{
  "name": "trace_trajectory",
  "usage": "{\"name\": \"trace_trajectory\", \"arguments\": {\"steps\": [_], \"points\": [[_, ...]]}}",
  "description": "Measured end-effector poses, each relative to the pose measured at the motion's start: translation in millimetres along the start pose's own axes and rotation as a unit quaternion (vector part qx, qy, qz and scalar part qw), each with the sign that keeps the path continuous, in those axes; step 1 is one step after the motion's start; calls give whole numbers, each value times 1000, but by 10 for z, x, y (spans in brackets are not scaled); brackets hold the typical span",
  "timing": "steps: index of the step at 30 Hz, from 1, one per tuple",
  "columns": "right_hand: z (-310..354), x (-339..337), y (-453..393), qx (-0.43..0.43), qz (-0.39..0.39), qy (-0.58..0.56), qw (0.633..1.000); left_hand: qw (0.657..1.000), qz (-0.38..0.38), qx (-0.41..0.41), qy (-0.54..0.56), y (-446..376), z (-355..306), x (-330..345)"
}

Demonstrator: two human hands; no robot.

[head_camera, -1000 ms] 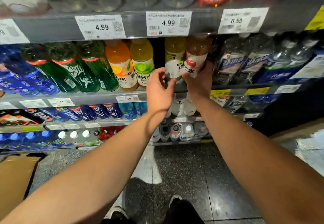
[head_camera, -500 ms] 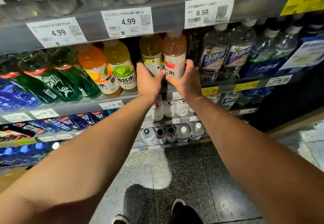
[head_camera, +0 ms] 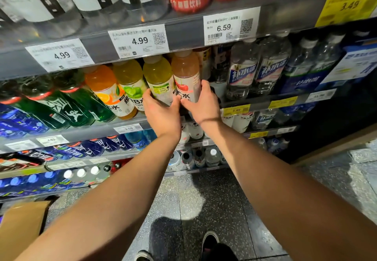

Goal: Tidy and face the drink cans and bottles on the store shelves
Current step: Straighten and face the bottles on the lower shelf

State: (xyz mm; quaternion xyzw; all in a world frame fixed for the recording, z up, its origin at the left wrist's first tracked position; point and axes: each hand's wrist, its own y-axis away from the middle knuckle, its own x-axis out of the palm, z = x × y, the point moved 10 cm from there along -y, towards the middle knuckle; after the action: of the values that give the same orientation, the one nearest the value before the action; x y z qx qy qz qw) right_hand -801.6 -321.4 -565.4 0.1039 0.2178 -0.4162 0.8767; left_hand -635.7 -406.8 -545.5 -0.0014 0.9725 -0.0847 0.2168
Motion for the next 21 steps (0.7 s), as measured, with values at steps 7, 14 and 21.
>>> {"name": "trace_trajectory", "arguments": {"steps": [7,14,21], "points": [[47,76,11,0,0,11,1000,1000,-24,-13,-14,-3,47,-86],[48,113,46,4,6,-36,999,1000,7,10,5,-63,55,-128],[89,95,76,29,-15,-39,999,995,98,-8,33,-148,218,-148]]}}
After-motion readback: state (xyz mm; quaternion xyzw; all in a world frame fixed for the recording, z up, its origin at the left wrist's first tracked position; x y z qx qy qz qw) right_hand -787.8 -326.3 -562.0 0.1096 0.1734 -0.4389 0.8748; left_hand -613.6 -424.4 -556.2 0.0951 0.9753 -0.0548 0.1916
